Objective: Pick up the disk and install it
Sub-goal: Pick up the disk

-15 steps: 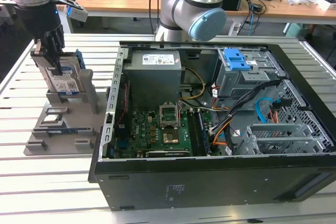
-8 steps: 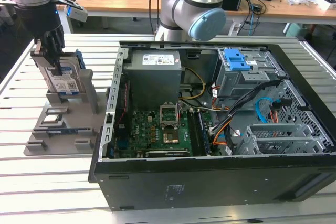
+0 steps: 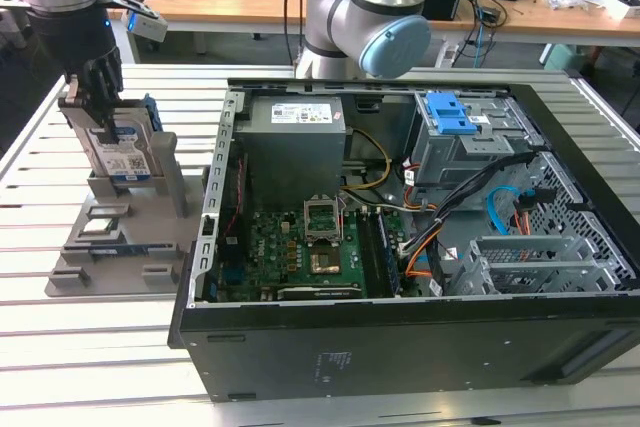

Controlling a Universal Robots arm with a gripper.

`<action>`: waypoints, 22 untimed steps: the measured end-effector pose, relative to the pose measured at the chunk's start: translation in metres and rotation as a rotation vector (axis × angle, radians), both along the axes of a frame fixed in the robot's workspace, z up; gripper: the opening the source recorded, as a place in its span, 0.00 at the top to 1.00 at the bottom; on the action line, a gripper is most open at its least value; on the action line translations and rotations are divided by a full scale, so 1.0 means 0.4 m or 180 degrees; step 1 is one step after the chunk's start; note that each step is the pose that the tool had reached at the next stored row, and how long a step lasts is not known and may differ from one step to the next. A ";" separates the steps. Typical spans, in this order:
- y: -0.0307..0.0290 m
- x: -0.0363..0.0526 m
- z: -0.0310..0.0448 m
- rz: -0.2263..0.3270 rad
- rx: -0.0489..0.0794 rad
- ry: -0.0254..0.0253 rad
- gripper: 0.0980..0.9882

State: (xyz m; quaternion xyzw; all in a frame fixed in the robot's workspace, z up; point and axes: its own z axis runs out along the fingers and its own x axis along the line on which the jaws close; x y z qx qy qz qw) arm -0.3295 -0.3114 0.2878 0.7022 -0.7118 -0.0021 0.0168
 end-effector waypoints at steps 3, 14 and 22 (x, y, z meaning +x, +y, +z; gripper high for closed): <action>0.000 0.000 0.013 0.0000 0.0000 0.0000 0.71; 0.002 0.000 0.087 0.0000 0.0000 -0.0001 0.71; 0.002 0.000 0.129 0.0000 0.0000 -0.0001 0.71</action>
